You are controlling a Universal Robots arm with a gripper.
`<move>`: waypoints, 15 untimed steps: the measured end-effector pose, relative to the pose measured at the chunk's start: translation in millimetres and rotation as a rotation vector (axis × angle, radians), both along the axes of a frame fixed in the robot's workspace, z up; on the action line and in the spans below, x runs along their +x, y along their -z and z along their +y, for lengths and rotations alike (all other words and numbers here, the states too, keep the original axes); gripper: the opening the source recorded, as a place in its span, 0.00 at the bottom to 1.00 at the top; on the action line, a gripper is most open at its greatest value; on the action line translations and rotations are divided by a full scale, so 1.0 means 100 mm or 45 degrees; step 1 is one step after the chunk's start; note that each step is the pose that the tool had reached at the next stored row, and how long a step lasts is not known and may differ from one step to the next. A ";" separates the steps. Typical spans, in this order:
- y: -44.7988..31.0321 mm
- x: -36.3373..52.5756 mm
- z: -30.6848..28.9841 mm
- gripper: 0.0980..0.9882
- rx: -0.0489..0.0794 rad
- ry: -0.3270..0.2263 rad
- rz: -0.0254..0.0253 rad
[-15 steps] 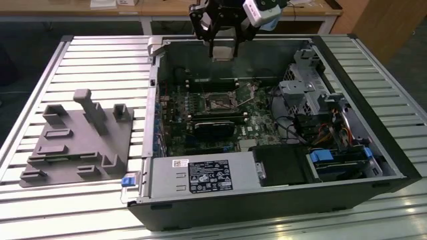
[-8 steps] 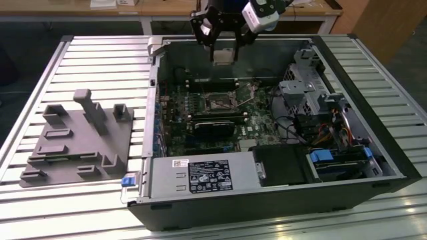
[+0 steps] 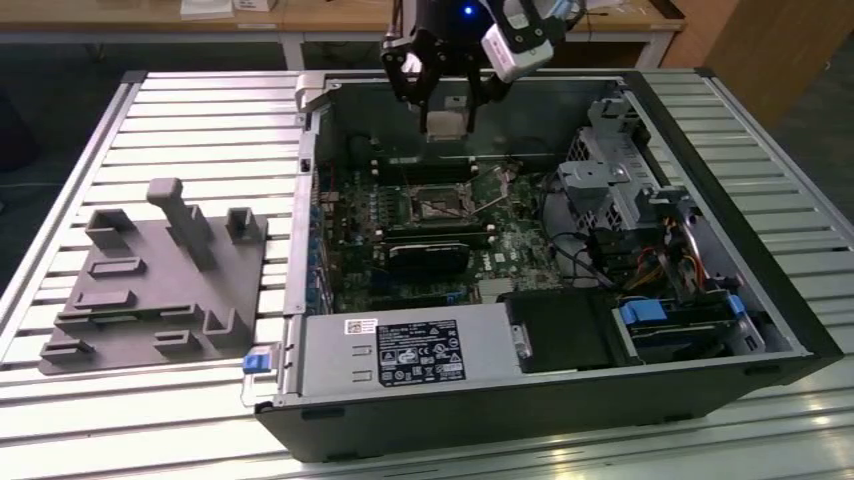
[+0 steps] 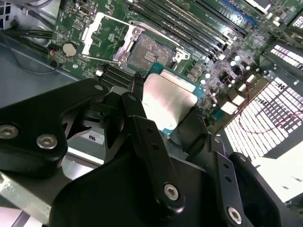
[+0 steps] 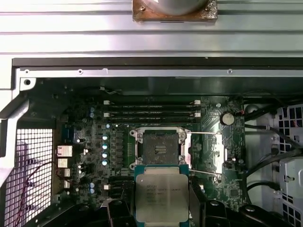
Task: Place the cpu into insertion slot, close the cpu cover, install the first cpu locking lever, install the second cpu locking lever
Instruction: 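Place the cpu into insertion slot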
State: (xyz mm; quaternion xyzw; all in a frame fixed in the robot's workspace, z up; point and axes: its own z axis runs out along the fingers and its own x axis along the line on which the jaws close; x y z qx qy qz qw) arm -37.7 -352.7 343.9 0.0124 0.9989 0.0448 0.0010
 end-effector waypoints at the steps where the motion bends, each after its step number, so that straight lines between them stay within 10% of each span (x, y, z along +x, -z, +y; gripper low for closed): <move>1: 0.018 0.000 0.001 0.50 0.000 0.000 -0.0001; 15: 0.272 0.020 0.031 0.50 -0.001 0.000 -0.0002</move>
